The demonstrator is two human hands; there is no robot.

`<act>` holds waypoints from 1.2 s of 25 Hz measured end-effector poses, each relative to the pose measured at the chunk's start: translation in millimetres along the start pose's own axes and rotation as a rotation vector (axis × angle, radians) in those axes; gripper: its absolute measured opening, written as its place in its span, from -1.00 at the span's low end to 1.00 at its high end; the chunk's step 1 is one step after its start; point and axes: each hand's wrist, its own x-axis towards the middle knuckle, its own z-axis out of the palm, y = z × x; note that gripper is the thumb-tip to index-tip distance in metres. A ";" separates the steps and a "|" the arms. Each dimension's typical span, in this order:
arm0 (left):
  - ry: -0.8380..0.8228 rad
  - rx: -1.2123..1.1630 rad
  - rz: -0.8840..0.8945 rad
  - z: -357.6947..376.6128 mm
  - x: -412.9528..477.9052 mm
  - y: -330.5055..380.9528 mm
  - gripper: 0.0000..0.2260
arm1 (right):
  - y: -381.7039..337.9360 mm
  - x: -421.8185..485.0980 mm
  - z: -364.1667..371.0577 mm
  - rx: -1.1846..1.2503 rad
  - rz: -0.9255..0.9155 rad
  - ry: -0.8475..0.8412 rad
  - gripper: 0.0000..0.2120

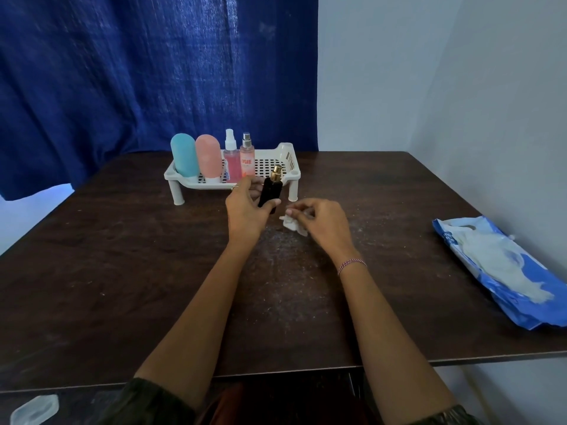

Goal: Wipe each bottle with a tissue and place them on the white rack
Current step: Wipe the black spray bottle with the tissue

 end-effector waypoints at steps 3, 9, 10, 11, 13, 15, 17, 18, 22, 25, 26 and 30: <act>0.026 -0.077 -0.022 -0.1 -0.8 2.8 -0.55 | -3.4 1.0 -1.1 0.081 -0.028 0.130 -0.82; 0.037 -0.169 0.012 -1.5 3.8 6.2 -0.63 | -30.6 28.5 -12.5 0.461 0.052 -0.080 -0.48; 0.028 -0.174 0.015 -1.6 6.4 6.7 -0.65 | -35.4 35.2 -16.6 0.441 0.032 -0.115 -0.48; 0.018 -0.175 0.010 -2.0 9.2 7.3 -0.65 | -39.2 42.6 -19.9 0.404 0.004 -0.129 -0.51; 0.019 -0.172 0.007 -0.3 13.6 8.7 -0.66 | -44.1 55.6 -22.5 0.327 -0.051 -0.118 -0.60; 0.067 -0.112 0.023 2.9 18.3 9.4 -0.69 | -47.4 64.8 -21.0 0.278 -0.062 -0.089 -0.64; 0.139 0.029 0.037 4.7 23.9 10.1 -0.72 | -50.4 74.0 -17.2 0.246 -0.055 -0.047 -0.65; 0.150 0.067 0.042 5.0 27.5 9.6 -0.73 | -52.0 78.3 -15.2 0.230 -0.056 -0.024 -0.66; 0.129 0.048 0.004 5.8 36.8 9.8 -0.75 | -56.5 92.5 -5.9 0.205 -0.064 0.037 -0.70; 0.114 0.021 -0.028 6.4 38.6 8.7 -0.74 | -57.8 99.8 6.8 0.144 -0.079 0.089 -0.71; 0.096 -0.001 -0.038 7.4 39.0 7.1 -0.73 | -57.7 102.7 11.5 0.132 -0.072 0.093 -0.71; 0.021 -0.082 -0.128 12.3 38.8 2.7 -0.67 | -53.5 112.5 27.4 0.086 -0.021 0.067 -0.74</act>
